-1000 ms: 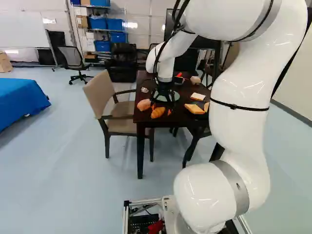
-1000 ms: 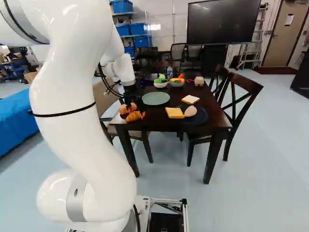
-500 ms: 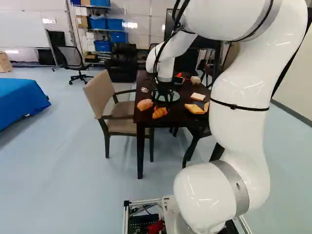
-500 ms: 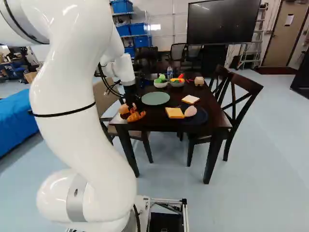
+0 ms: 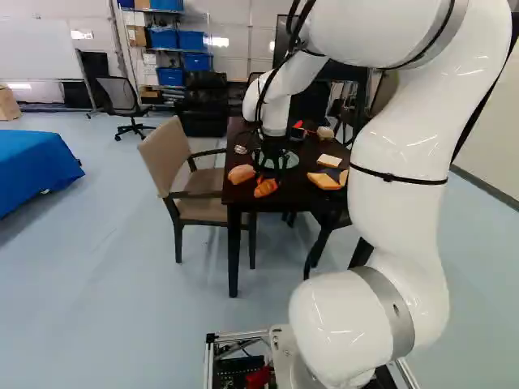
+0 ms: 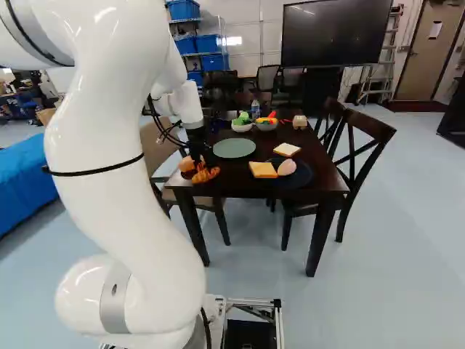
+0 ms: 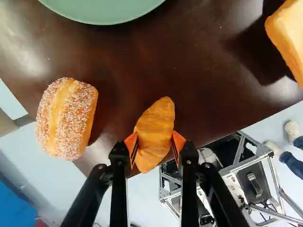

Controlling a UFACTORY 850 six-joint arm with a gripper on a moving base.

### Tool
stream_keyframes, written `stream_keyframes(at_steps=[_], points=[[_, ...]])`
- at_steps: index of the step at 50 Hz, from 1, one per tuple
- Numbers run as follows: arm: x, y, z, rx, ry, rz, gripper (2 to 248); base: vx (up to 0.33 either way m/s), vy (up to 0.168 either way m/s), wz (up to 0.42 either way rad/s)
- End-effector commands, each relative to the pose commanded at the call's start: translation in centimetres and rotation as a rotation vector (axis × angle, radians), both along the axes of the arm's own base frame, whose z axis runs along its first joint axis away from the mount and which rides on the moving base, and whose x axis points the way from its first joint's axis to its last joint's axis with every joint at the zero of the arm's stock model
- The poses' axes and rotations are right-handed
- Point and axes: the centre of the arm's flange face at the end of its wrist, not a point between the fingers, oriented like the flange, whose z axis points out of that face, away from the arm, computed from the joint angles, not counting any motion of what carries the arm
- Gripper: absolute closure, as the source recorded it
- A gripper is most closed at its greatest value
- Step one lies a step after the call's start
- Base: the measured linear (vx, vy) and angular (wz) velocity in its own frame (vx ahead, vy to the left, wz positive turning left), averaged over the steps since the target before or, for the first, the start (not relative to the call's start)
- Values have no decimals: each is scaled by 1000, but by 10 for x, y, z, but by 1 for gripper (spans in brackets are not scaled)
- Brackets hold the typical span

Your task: Move the croissant to the empty plate

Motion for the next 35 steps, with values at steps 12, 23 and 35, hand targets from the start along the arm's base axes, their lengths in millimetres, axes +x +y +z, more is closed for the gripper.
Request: stream_keyframes(at_steps=[12,23,35], points=[[0,0,0,0,0,0,137,0,0,0],[-1,0,9,2,-17,-1,137,0,0,0],[7,-1,26,4,-42,-4,137,0,0,0]])
